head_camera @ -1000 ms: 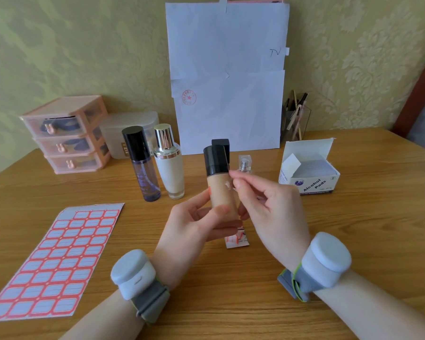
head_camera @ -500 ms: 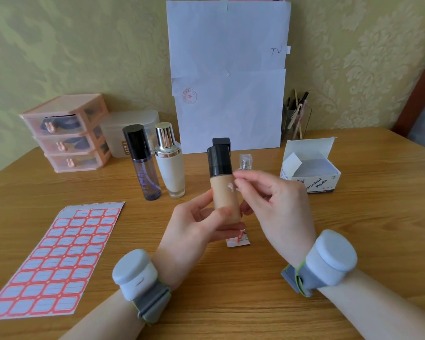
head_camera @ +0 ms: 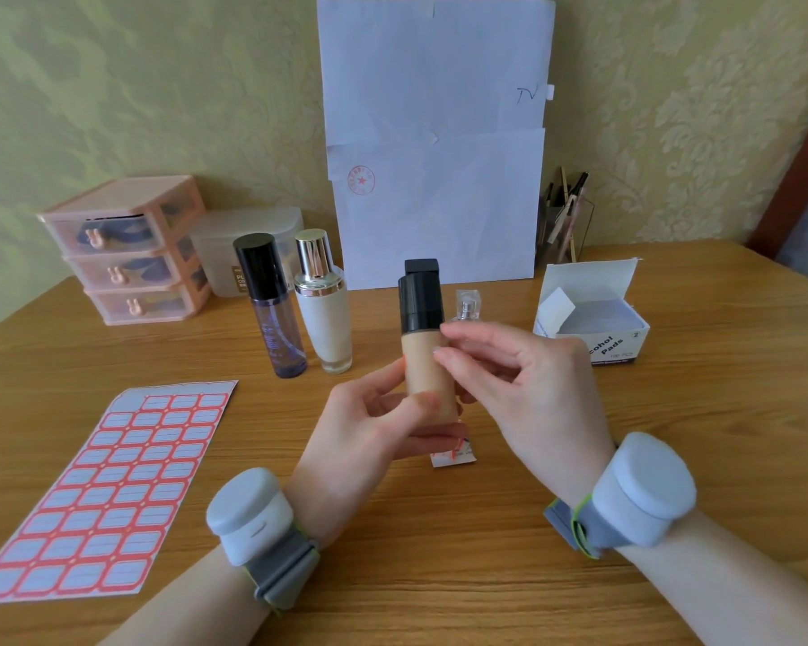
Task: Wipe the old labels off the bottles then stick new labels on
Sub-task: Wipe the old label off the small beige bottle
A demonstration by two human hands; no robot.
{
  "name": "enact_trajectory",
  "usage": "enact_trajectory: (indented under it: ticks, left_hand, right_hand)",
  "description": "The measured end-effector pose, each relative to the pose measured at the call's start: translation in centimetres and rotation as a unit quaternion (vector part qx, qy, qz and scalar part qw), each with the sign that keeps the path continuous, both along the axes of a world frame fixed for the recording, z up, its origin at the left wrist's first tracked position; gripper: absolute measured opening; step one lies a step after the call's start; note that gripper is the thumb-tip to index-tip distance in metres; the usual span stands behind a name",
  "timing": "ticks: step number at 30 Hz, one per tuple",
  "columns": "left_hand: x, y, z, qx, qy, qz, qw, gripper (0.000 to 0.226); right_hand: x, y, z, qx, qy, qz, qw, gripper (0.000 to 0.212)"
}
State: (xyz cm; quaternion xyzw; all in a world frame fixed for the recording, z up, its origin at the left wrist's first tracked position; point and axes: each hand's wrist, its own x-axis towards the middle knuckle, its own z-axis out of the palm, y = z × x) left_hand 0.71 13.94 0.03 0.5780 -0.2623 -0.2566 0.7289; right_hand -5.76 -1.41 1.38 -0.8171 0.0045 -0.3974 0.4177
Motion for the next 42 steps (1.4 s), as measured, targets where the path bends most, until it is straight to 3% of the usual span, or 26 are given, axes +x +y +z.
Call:
enact_trajectory:
  ticks: [7,11,17,26,33,37,42]
  left_hand:
    - [0.14,0.07,0.31,-0.008,0.012,0.002,1.000,0.032]
    - [0.31,0.21,0.24,-0.008,0.011,-0.002,1.000,0.033]
    - [0.10,0.20,0.28,0.004,0.019,-0.010,1.000,0.029]
    - [-0.09,0.24,0.65,0.013,0.031,-0.026,0.999,0.026]
    - [0.15,0.25,0.63,-0.004,0.033,-0.017,0.999,0.039]
    - [0.09,0.15,0.47,0.000,0.020,-0.005,1.000,0.035]
    - [0.00,-0.16,0.12,0.007,0.007,0.016,1.000,0.035]
  right_hand:
    - [-0.02,-0.13,0.12,-0.047,-0.036,0.010,0.998,0.026]
    - [0.15,-0.36,-0.12,-0.012,-0.016,0.042,0.999,0.031]
    - [0.35,-0.82,-0.30,0.016,-0.025,0.050,0.998,0.023]
    - [0.27,-0.37,-0.37,-0.051,-0.076,-0.007,0.996,0.010]
    - [0.15,-0.40,-0.25,-0.048,-0.061,0.026,0.997,0.027]
    - [0.28,-0.50,-0.35,-0.025,-0.048,0.037,0.998,0.022]
    - [0.36,-0.42,-0.48,-0.064,-0.044,0.016,0.997,0.020]
